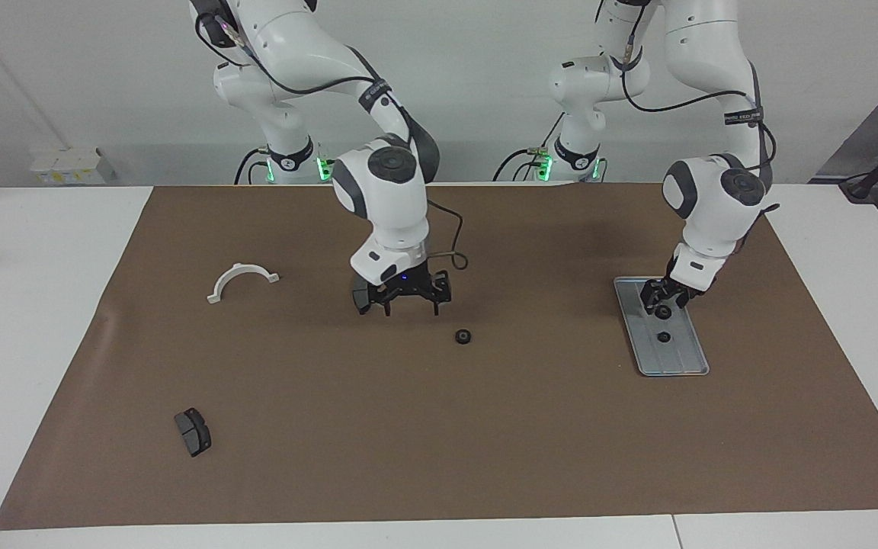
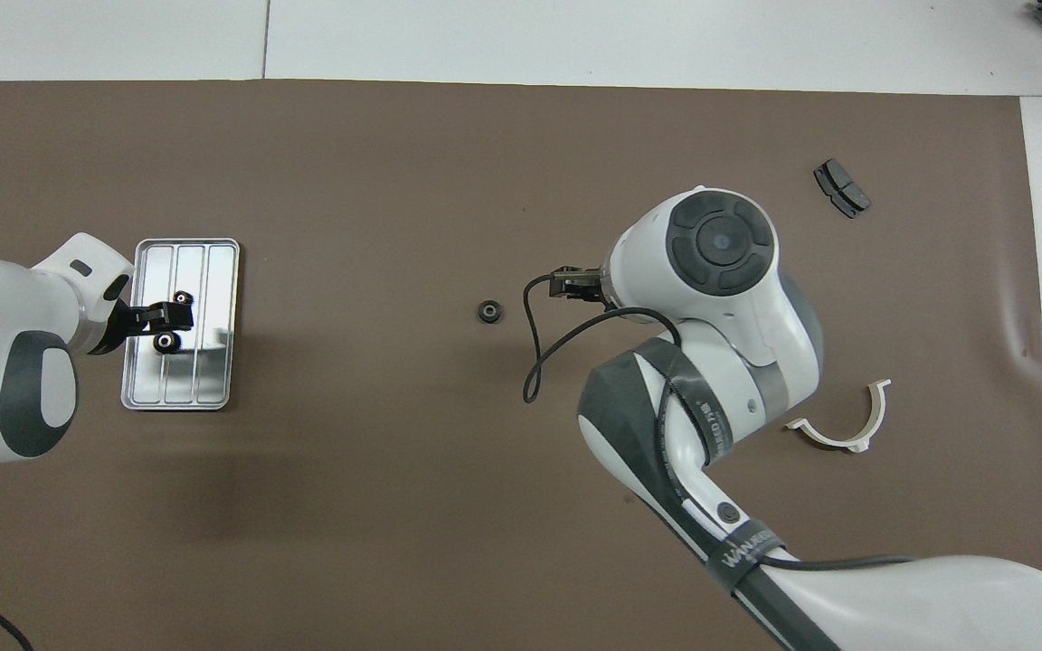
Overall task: Place bearing gear from tray to pile
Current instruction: 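Grasp the gear with the right gripper while the left gripper returns to the tray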
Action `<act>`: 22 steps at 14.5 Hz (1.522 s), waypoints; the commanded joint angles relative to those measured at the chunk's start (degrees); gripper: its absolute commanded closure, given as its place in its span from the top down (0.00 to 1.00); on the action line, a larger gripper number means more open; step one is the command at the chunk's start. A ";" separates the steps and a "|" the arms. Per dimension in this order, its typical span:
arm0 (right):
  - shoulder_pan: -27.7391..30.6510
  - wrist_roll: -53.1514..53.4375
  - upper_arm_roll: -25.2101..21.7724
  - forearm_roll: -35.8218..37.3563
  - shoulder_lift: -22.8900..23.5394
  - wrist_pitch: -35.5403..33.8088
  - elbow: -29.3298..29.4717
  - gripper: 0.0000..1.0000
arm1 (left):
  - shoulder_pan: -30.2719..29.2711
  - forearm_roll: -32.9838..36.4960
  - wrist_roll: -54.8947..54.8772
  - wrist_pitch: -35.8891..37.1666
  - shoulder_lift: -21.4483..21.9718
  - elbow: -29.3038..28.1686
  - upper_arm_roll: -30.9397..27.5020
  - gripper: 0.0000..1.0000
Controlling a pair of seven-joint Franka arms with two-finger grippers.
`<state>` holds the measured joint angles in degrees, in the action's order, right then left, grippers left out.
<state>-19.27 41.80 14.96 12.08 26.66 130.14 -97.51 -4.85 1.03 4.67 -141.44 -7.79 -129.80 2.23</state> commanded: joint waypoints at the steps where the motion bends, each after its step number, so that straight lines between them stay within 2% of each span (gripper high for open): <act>1: -1.83 4.33 0.07 4.78 7.16 0.37 6.63 1.00 | -0.51 0.46 -0.80 -2.52 0.94 -2.21 0.06 0.66; 3: -4.53 6.36 -0.02 4.88 8.57 3.00 6.72 0.98 | -1.04 0.46 -0.97 -3.05 0.59 -2.30 0.15 0.60; 9: -5.08 6.28 -0.11 7.07 8.76 4.68 6.37 0.77 | -1.13 0.46 -2.64 -6.13 -0.29 -2.30 0.06 0.60; 12: -4.47 6.10 -0.11 7.52 8.76 8.10 4.96 0.67 | -1.13 0.46 -2.73 -6.22 -0.47 -2.30 0.06 0.60; 13: -4.46 6.02 -0.11 7.69 8.76 8.98 4.70 0.65 | -1.13 0.46 -2.65 -6.22 -0.56 -2.30 0.15 0.54; 14: -4.38 6.02 -0.02 7.78 8.76 9.33 4.61 0.64 | -1.13 0.46 -2.73 -6.22 -0.82 -2.30 0.15 0.38; 15: -4.46 6.10 -0.11 7.78 8.76 9.43 4.52 0.63 | -1.13 0.46 -2.73 -6.65 -1.34 -2.30 0.15 0.28; 17: -4.55 6.02 -0.02 7.87 8.76 9.51 3.56 0.58 | -1.04 0.46 -2.73 -8.58 -1.70 -2.21 0.15 0.00; 20: -4.73 6.02 -0.11 7.87 8.76 9.51 3.03 0.48 | -1.04 0.46 -2.56 -6.14 -1.70 -0.11 0.15 0.00; 22: -4.64 5.93 -0.02 7.87 8.76 9.51 3.02 0.36 | -0.78 0.46 -2.12 1.91 -0.56 4.10 0.23 0.00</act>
<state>-24.39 46.77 14.41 18.48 35.30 138.13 -93.49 -5.05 1.02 2.80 -145.56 -8.55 -129.81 2.12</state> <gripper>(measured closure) 0.520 0.652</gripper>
